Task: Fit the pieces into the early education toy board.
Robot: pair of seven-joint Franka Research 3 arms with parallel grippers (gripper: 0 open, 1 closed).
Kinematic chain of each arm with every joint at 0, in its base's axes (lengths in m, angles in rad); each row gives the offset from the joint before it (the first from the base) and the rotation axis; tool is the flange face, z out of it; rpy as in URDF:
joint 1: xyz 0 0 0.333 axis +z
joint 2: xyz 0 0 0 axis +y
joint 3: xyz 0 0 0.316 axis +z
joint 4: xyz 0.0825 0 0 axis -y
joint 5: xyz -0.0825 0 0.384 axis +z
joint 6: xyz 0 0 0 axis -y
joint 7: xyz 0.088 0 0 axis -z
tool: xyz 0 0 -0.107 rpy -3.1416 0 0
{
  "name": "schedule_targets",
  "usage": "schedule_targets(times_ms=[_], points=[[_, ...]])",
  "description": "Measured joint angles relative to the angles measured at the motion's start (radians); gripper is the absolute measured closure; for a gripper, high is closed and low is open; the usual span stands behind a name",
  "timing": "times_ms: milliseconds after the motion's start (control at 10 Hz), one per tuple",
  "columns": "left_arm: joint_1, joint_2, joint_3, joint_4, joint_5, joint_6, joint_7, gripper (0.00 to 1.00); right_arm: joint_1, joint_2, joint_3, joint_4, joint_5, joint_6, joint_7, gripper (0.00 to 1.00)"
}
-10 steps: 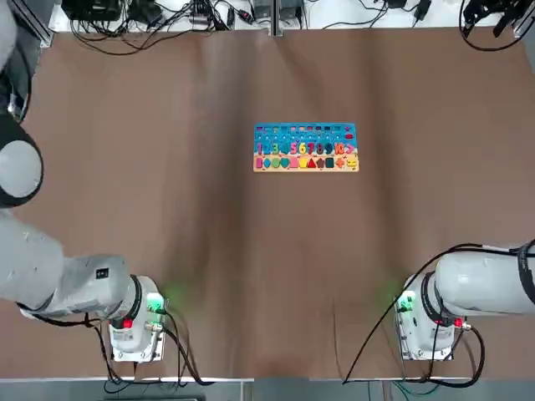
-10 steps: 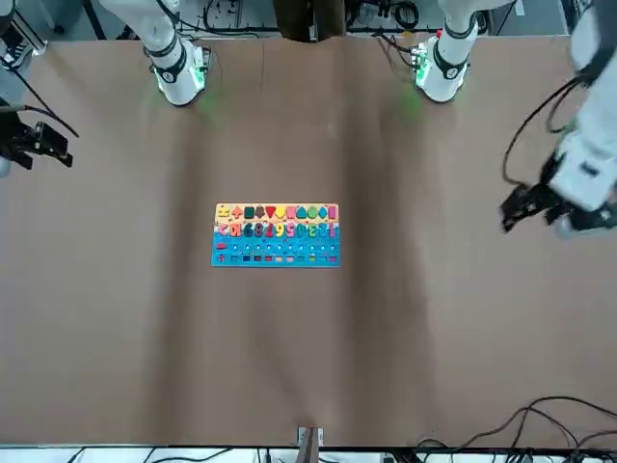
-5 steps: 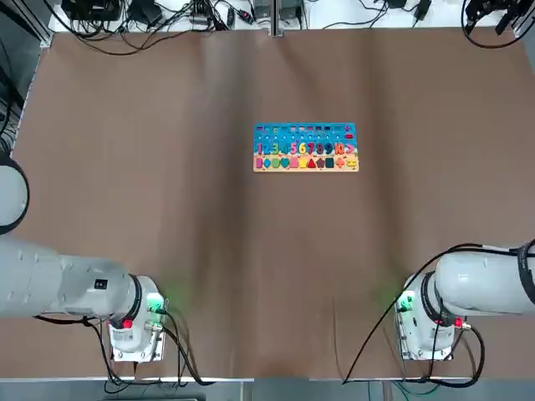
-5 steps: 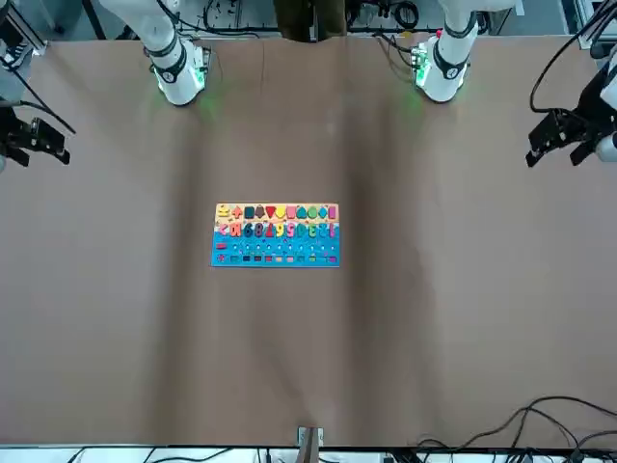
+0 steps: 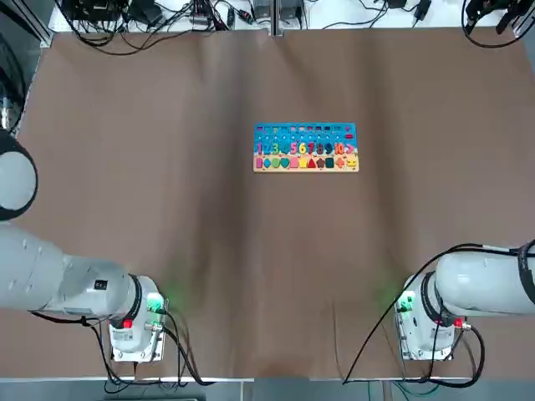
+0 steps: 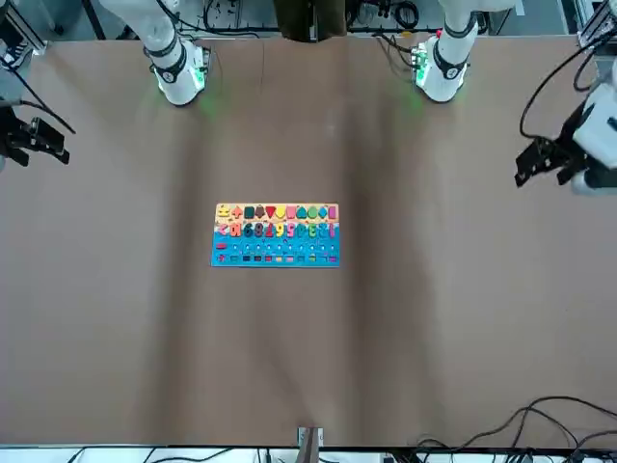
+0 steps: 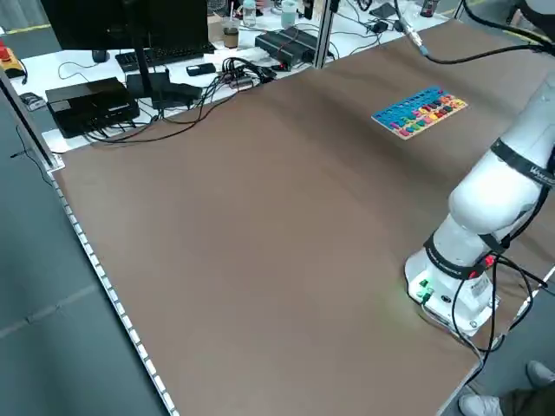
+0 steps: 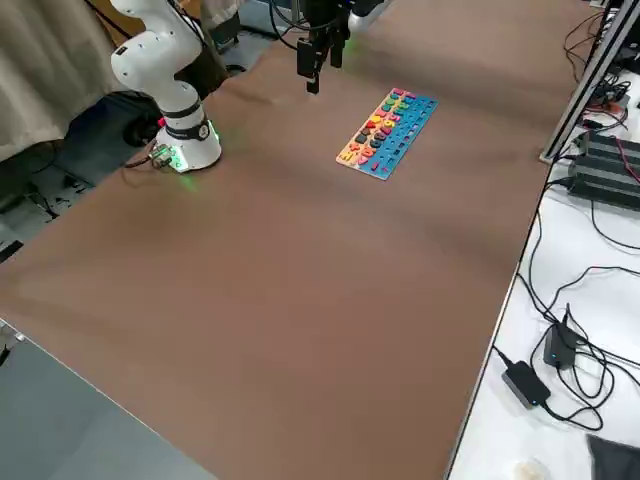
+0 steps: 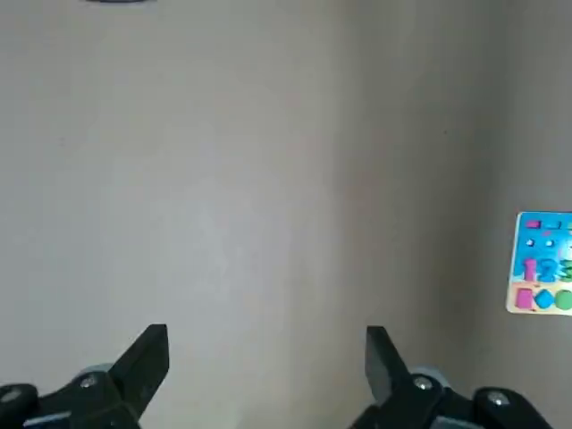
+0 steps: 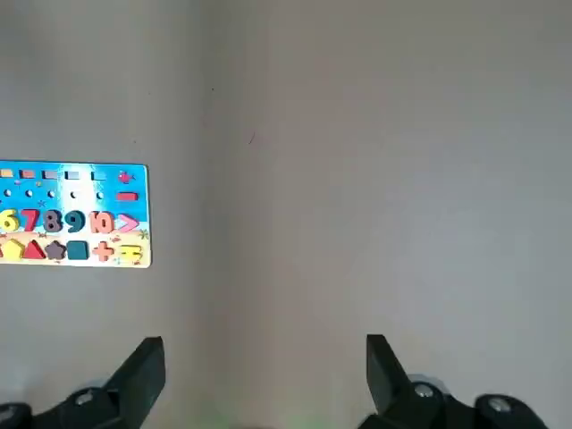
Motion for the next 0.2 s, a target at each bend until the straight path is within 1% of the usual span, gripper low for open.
schedule_targets(times_ms=[200], points=[[-0.001, 0.002, 0.001, 0.0, 0.001, 0.001, 0.0, 0.03, 0.0, 0.0, 0.0, 0.0, 0.0, 0.0, 0.0, 0.01]])
